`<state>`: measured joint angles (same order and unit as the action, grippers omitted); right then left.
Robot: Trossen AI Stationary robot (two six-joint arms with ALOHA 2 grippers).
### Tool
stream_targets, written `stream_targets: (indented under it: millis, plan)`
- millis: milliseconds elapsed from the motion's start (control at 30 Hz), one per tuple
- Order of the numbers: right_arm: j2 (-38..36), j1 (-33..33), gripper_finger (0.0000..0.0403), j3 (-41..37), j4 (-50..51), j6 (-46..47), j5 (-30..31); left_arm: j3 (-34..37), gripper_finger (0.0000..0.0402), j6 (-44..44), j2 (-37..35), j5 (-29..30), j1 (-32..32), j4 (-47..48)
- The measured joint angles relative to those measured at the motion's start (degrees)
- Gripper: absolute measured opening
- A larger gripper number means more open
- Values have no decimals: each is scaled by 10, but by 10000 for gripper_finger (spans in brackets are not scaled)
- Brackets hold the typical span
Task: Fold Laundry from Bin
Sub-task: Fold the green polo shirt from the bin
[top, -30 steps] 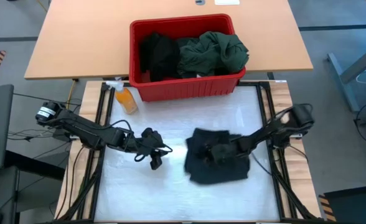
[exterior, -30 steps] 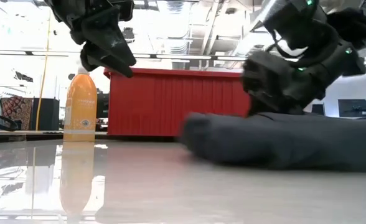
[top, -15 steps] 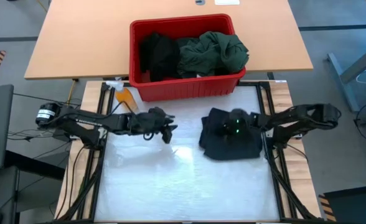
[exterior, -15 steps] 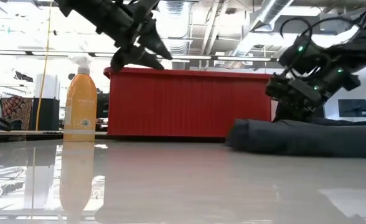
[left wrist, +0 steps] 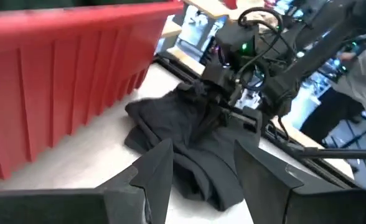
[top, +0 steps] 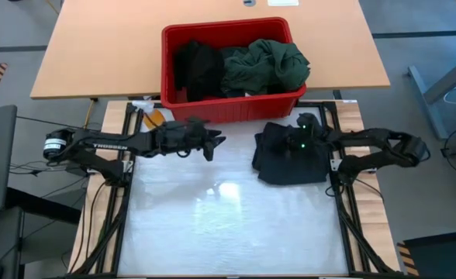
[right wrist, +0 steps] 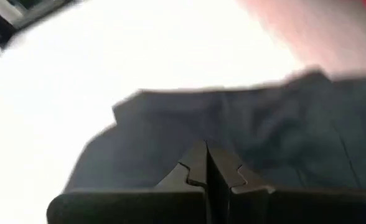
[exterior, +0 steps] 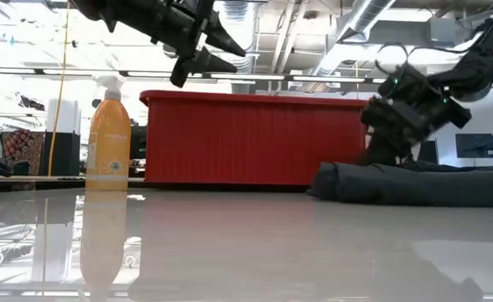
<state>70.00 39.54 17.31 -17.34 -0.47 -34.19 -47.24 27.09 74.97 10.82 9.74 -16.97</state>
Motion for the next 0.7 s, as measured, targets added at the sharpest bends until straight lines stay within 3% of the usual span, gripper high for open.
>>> stream_targets:
  millis: [233,400,600,700]
  plan:
    - [-99,-49,15,103,139,20,101,0,157,-44,-48,-146,47,31]
    - [-126,-77,15,227,225,38,152,0,157,-92,-100,-158,55,80]
    - [-52,-91,27,370,223,46,323,0,157,-129,-113,-167,55,143]
    - [28,-66,44,456,227,36,333,0,157,-149,-113,-188,55,174]
